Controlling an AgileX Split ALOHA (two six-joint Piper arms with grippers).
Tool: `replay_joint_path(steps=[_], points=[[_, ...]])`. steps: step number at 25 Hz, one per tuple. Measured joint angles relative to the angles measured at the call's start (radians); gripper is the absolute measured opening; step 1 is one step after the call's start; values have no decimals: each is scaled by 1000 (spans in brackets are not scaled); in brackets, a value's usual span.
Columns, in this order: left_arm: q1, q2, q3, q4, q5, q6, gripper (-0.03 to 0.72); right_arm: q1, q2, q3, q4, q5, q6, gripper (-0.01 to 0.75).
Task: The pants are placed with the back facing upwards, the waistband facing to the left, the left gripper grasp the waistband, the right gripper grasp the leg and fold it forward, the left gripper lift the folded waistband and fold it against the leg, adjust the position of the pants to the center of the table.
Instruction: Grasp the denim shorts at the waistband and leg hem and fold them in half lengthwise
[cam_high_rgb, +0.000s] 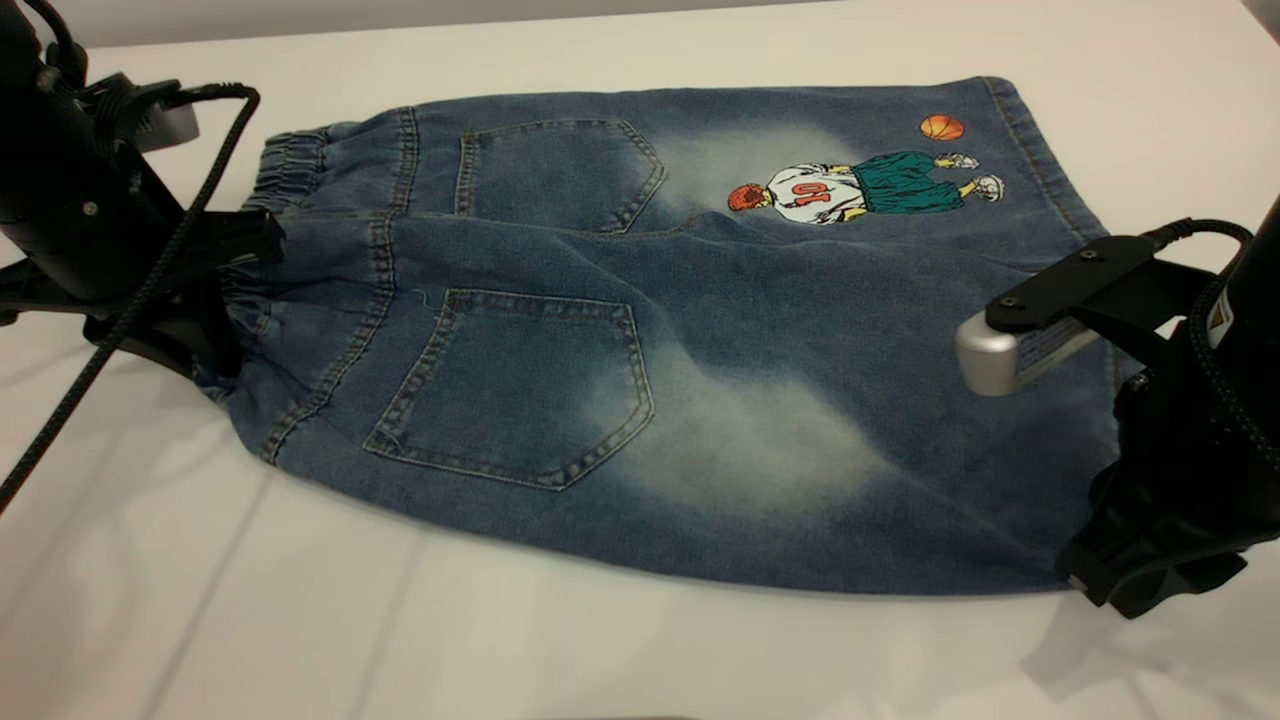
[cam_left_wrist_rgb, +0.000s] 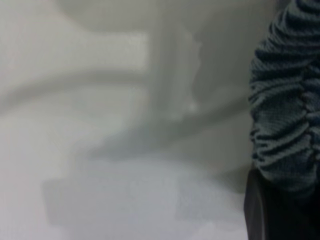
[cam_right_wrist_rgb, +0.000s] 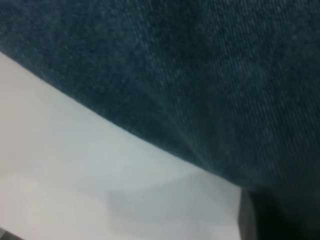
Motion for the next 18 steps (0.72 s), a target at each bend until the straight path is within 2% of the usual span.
replay_joint_path(steps=[4, 11, 14, 18], points=[[0, -9, -5, 0, 38, 0, 72, 0, -51, 0, 2, 52, 0, 36], [0, -100, -110, 4, 272, 2, 72, -12, -309, -91, 1, 208, 16, 36], [0, -106, -177, 4, 377, 2, 72, -65, -349, -161, 1, 235, 18, 36], [0, -106, -268, -25, 448, 2, 72, -177, -343, -242, -1, 255, 20, 36]])
